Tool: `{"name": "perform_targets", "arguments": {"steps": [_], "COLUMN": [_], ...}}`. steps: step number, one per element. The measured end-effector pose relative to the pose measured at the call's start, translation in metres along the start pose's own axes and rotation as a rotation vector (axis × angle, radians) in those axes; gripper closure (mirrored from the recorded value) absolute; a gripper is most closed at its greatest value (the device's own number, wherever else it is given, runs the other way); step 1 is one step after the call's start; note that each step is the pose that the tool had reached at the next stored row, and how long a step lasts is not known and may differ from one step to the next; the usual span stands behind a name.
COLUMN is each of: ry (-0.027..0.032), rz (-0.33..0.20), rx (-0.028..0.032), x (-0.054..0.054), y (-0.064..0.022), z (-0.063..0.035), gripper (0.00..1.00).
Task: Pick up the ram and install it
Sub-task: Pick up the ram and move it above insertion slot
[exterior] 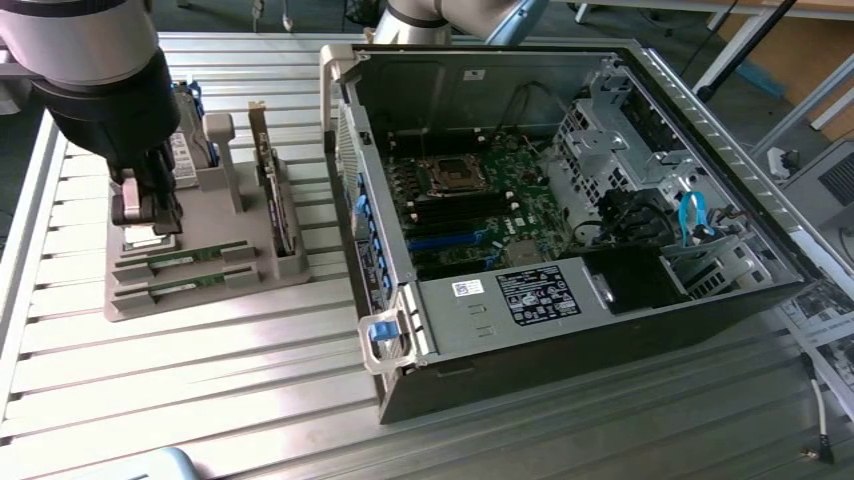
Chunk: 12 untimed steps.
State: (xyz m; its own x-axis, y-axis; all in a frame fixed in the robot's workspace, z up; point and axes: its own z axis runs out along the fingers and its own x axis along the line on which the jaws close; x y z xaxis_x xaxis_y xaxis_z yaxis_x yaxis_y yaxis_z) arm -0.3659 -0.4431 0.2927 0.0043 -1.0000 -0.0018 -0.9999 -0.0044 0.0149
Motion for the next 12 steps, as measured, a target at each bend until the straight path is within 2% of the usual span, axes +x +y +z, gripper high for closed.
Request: {"name": "perform_targets", "arguments": {"steps": [12], "ry": [0.0000], "rz": [0.000], "rx": [-0.0001], "x": [0.000], "y": [-0.0002], "z": [0.0131], "gripper": [0.76]}}
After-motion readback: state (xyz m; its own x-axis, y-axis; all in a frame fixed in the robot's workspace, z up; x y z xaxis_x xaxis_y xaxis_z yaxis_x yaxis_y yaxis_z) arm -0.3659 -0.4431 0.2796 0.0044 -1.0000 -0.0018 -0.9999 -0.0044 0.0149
